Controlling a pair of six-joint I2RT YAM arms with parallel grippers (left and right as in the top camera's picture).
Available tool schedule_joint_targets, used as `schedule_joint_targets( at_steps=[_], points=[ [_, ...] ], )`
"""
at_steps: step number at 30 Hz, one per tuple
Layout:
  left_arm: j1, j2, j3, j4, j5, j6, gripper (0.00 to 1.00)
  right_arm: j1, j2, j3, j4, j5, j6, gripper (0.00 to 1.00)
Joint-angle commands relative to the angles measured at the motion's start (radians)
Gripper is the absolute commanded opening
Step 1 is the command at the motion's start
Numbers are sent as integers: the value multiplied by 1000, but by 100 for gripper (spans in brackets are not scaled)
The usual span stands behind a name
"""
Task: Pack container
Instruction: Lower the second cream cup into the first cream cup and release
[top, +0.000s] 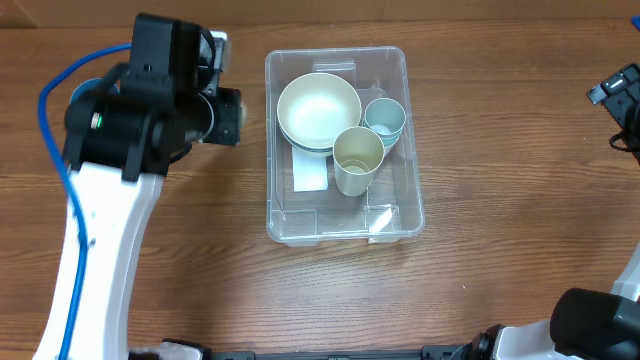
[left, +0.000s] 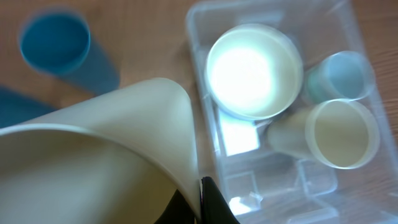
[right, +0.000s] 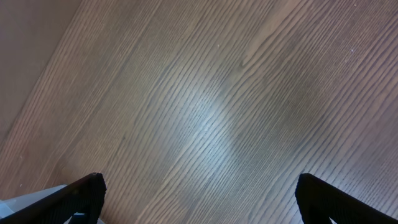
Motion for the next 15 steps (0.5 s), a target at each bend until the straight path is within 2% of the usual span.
schedule_joint_targets(
  at_steps=[1,4,9,15],
  points=[
    [-83,-53,41,55,-58,32,4,3,-2,13,5,3,4,100],
    [-163,-39,110,111,-62,31,4,3,-2,13,5,3,4,100],
    [-257,98,305,91,-76,32,4,3,-2,13,5,3,4,100],
    [-416,216,336,-11,-76,84,4,3,-2,13,5,3,4,100]
  ],
)
